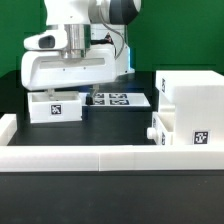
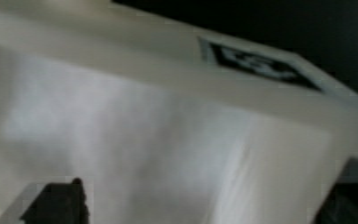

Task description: Assemble drawer

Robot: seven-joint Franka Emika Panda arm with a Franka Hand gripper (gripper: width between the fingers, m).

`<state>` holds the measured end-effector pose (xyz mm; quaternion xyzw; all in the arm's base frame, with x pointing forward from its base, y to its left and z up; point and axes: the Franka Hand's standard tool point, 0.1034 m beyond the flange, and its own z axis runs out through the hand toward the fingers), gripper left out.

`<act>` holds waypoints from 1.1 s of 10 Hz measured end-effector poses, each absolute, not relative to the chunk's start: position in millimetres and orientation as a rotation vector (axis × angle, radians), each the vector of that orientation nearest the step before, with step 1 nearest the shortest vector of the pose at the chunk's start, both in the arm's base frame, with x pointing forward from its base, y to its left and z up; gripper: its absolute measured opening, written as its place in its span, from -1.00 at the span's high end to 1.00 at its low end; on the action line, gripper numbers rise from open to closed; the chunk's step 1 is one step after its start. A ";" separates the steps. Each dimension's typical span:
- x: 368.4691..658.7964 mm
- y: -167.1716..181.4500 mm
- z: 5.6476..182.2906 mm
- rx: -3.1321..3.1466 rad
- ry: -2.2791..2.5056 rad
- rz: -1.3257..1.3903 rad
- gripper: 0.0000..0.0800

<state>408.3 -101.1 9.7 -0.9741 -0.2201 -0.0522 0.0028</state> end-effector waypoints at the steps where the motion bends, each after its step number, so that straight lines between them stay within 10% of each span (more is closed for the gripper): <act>1: 405.5 -100.6 7.1 -3.054 -0.688 -0.160 -0.62; 11: 385.7 -92.0 3.2 -3.094 -0.503 -0.165 -0.62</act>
Offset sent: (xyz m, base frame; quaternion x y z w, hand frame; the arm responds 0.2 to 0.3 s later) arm 0.0000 0.0000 0.0000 0.0000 0.0000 0.0000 1.0000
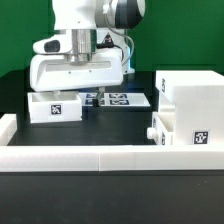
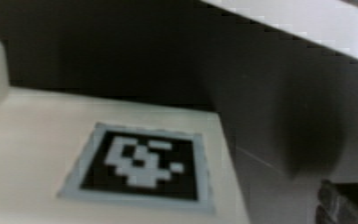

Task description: Assemble drawer

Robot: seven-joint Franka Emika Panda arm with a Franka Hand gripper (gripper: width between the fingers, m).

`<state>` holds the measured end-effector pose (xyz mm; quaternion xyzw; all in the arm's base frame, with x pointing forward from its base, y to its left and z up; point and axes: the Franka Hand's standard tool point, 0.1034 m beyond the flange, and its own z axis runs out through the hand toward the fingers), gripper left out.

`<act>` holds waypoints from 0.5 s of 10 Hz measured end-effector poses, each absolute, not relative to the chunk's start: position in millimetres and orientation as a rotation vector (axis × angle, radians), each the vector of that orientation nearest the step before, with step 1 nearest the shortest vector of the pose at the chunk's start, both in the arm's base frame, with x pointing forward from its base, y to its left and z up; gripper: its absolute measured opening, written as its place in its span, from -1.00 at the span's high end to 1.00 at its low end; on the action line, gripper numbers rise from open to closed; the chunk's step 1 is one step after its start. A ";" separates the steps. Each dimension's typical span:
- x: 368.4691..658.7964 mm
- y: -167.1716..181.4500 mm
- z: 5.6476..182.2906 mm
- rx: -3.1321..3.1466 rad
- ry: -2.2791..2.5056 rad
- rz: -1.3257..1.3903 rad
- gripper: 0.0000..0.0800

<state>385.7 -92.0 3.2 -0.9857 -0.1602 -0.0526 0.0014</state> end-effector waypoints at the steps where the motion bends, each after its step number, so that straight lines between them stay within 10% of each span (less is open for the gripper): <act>1: 381.9 -92.5 2.3 -3.095 -0.498 -0.162 -0.62; 3: 381.2 -93.3 2.4 -3.098 -0.493 -0.166 -0.62; 5: 386.1 -90.3 3.7 -3.096 -0.504 -0.176 0.04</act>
Offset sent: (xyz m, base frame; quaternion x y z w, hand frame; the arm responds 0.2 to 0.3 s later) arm 0.0064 0.0001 -0.0008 -0.0109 0.0001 0.0125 0.9999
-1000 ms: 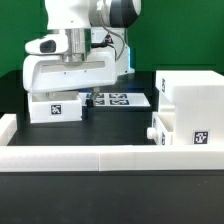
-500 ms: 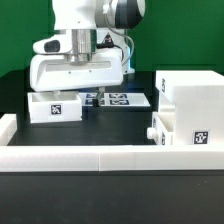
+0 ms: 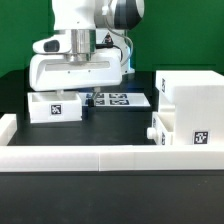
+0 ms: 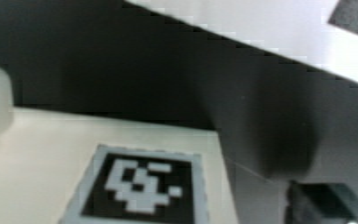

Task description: Assemble drawer

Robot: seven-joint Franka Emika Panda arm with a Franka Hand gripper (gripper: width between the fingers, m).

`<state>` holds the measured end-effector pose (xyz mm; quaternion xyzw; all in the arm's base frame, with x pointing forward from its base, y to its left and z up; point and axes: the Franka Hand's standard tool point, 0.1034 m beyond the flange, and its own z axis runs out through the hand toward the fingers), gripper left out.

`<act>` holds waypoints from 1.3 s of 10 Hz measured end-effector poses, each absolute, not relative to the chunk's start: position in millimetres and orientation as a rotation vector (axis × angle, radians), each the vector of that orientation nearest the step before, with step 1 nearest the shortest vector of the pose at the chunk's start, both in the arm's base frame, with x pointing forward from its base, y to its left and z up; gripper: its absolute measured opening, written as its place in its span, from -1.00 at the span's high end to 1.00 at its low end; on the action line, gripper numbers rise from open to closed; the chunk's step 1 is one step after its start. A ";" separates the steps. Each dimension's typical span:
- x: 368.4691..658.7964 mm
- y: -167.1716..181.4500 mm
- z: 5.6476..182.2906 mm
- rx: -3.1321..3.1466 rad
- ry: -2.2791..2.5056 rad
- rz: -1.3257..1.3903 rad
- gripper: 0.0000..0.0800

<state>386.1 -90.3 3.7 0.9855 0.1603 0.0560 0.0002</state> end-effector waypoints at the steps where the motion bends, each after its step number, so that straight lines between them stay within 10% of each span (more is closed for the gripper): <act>1: 388.6 -90.4 4.5 3.094 0.506 0.181 0.04; 3: 391.1 -92.8 5.2 3.092 0.500 0.187 0.81; 13: 442.4 -62.9 24.9 3.059 0.856 0.115 0.90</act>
Offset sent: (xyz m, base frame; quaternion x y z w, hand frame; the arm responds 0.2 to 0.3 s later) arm 0.0029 -0.0024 -0.0007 0.0001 0.0030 -0.0016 1.0000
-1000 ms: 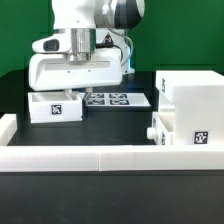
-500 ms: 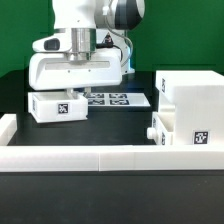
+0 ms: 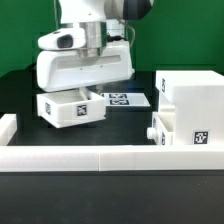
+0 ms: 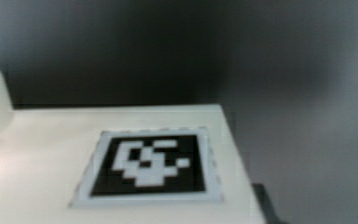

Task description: Assemble drawer

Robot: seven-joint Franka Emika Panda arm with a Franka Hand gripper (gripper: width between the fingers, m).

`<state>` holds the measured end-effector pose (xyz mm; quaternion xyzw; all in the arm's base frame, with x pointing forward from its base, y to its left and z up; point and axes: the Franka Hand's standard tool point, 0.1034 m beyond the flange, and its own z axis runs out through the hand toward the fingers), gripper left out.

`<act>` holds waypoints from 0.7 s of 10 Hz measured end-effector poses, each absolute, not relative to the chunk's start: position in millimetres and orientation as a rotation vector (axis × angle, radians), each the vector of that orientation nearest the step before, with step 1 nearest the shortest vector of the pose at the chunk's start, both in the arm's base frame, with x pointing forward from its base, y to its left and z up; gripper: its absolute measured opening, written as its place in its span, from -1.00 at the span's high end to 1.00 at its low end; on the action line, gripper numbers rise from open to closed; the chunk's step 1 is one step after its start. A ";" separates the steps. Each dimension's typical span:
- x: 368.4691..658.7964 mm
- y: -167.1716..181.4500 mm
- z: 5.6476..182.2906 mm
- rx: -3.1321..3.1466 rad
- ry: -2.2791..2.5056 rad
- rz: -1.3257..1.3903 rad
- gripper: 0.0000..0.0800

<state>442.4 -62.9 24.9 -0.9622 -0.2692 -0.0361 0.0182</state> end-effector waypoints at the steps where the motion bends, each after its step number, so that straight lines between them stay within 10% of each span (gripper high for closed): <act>1: 453.7 -62.5 28.9 -2.948 -0.925 -0.087 0.90; 7: 465.5 -55.4 34.2 -2.861 -1.133 -0.055 0.90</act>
Offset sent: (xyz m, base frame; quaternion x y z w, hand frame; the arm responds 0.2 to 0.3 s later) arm 0.0000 0.0000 0.0000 0.0000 0.0000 0.0000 1.0000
